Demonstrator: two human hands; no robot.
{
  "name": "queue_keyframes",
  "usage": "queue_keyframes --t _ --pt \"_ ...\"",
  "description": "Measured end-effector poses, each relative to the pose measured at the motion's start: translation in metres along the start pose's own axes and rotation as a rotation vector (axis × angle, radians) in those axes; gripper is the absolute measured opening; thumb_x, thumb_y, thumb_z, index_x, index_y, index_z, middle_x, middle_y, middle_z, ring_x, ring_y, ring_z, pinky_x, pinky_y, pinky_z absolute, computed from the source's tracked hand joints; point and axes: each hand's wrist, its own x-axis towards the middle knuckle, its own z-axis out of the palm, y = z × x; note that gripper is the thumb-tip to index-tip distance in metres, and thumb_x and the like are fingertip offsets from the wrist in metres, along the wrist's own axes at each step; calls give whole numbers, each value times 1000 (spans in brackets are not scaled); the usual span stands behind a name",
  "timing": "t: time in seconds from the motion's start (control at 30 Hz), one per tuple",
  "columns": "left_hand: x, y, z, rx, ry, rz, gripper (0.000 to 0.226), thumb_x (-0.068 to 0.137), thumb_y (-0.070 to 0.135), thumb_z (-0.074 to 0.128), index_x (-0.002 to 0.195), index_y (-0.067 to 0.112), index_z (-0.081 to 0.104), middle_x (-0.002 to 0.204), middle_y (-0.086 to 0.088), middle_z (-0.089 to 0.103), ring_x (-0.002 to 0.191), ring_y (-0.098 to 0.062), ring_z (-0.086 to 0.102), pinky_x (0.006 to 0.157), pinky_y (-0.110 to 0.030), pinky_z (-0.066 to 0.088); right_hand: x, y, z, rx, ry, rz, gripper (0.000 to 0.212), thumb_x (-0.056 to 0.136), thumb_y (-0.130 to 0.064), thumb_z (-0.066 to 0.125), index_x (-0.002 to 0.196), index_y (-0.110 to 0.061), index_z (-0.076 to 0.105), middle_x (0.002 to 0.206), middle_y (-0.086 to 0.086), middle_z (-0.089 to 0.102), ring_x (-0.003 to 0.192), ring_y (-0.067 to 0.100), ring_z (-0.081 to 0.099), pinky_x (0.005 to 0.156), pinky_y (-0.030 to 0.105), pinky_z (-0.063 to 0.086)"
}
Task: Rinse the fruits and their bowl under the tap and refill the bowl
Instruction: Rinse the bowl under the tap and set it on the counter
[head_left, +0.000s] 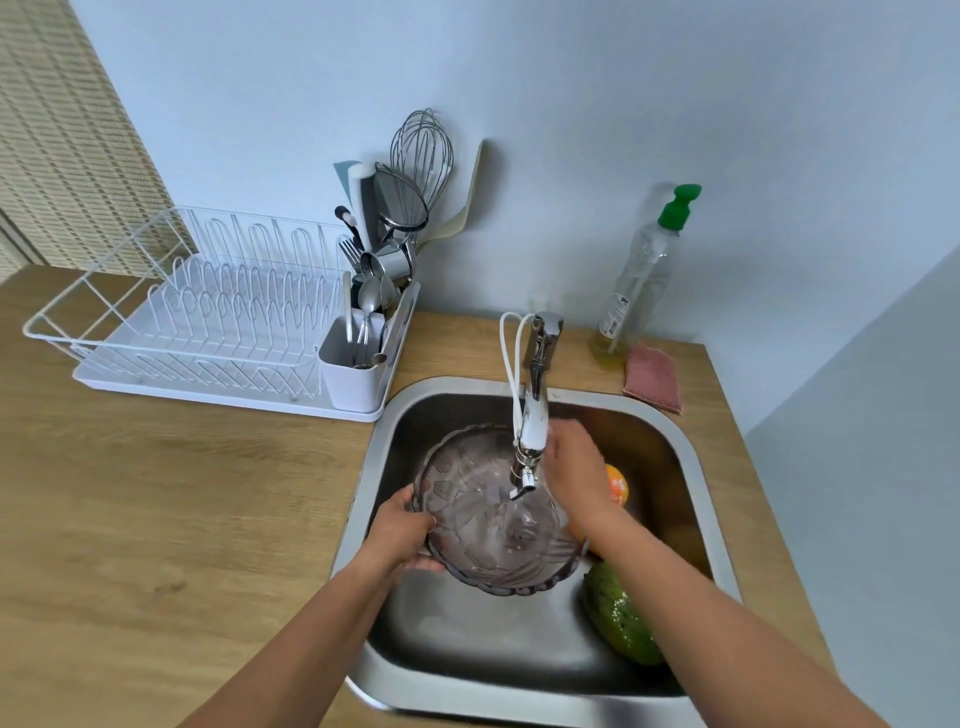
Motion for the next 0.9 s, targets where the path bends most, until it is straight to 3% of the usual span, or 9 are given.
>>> queue_keyframes --t 0.07,0.13,0.23,0.33,0.47,0.57,0.77,0.83,0.9 --pt "-2 0 3 -14 -14 18 47 95 -1 51 136 23 53 120 -13 66 100 -41 69 54 -42 62 -31 13 33 -266 -286 -13 36 100 -22 40 127 -9 59 143 14 47 135 33 43 107 43 41" --pt "-6 0 7 -6 -24 50 44 94 -2 50 130 23 57 110 -7 69 92 -35 71 49 -36 60 -52 13 56 -383 -448 -16 54 103 -34 33 149 -6 34 163 16 16 152 29 11 123 44 17" --pt "-11 1 10 36 -8 125 39 94 -1 49 115 30 62 98 1 72 80 -27 74 48 -36 60 -65 4 66 -316 -542 -64 62 105 -43 25 158 -15 8 166 9 3 153 26 4 122 44 12" --pt "-8 5 5 42 48 178 40 92 -1 52 105 34 66 97 0 74 74 -28 75 50 -40 61 -74 3 64 -257 -646 -227 57 105 -41 29 158 -28 13 167 -2 -2 154 23 3 122 43 14" --pt "-10 10 3 45 30 174 39 93 2 52 109 36 60 101 1 71 82 -31 74 52 -40 62 -65 12 46 -339 -578 -113 58 105 -45 27 157 -22 17 165 4 11 151 28 14 121 43 15" --pt "-11 9 10 36 -21 149 38 94 1 52 111 32 62 101 -2 72 85 -31 73 55 -42 63 -53 -1 45 -342 -541 -36 66 104 -50 21 158 -14 12 166 8 4 153 28 6 122 43 8" --pt "-11 15 6 47 9 189 40 92 1 53 103 37 65 98 -5 73 79 -33 75 56 -49 62 -66 1 54 -307 -624 -332 71 98 -61 9 159 -24 10 167 -6 -2 153 21 6 123 42 9" --pt "-12 15 4 47 15 180 41 92 2 53 99 41 62 100 -3 72 81 -35 74 58 -52 62 -64 9 46 -365 -557 -266 90 86 -68 -6 157 -17 18 165 4 14 152 22 13 123 44 8" --pt "-12 13 6 38 -3 172 41 93 2 52 105 41 60 101 -2 72 85 -36 73 55 -47 62 -56 16 46 -391 -508 -118 83 95 -63 3 153 -8 27 163 12 20 152 24 9 124 44 3"
